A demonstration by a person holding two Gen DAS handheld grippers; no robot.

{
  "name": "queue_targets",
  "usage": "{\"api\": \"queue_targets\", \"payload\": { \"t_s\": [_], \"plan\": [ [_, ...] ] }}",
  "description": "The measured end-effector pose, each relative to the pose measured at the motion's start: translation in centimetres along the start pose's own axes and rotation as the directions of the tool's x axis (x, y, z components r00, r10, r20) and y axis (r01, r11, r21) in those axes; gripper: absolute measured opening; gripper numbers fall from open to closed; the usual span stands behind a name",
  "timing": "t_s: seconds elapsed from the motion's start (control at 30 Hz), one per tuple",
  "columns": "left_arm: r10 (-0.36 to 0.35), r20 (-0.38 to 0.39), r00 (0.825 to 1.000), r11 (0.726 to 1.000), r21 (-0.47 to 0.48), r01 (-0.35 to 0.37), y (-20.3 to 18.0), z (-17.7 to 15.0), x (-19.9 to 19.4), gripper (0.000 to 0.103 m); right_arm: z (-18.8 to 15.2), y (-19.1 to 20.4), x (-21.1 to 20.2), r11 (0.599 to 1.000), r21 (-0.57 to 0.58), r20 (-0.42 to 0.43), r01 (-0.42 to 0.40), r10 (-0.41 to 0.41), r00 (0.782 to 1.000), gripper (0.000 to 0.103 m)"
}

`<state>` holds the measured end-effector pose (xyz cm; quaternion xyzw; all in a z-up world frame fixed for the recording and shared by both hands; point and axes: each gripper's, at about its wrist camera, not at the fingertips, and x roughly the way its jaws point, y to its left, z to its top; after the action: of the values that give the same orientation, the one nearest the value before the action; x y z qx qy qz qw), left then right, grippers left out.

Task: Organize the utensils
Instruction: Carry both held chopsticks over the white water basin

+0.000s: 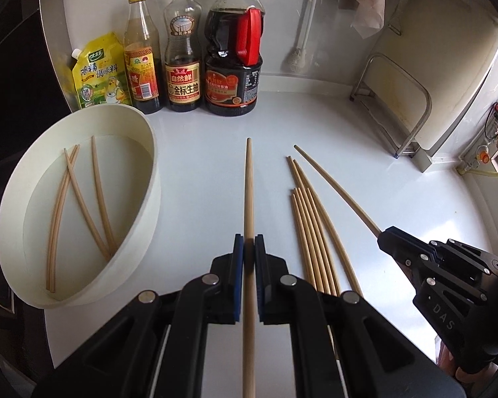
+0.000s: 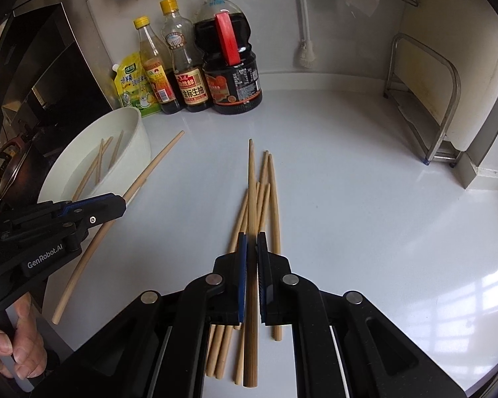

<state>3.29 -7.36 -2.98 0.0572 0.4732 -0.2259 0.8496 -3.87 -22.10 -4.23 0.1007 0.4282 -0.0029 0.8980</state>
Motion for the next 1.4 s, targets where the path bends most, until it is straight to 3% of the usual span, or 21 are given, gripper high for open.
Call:
{"api": "queue_targets", "payload": {
  "t_s": [0.17,0.43,0.77,1.03,1.4],
  "plan": [
    [0.022,0.034,0.999,0.999,-0.028,-0.021,3.1,0.9,-2.1,0.007,2.2,3.6,-0.4,0.998,-0.051,0.029,-0.043,0.044,0.999,0.006],
    [0.133,0.087,0.987,0.986,-0.109,-0.123,11.4,2.7,-4.8,0.007,6.9,11.7,1.8,0.980,-0.141,0.048,-0.140,0.148,0.988,0.006],
    [0.198,0.035,0.980,0.968,-0.167,-0.190,20.5,3.8,-2.4,0.007,10.4,21.3,9.3,0.961,-0.168,-0.032,-0.218,0.215,0.976,0.006],
    [0.187,-0.025,0.982,0.970,-0.154,-0.189,23.5,3.6,0.9,0.008,10.2,23.8,14.3,0.971,-0.133,-0.115,-0.197,0.182,0.977,0.006],
    [0.169,-0.098,0.981,0.970,-0.162,-0.184,25.5,3.3,3.8,0.009,9.7,24.2,17.3,0.977,-0.100,-0.186,-0.188,0.167,0.968,0.006]
  ]
}}
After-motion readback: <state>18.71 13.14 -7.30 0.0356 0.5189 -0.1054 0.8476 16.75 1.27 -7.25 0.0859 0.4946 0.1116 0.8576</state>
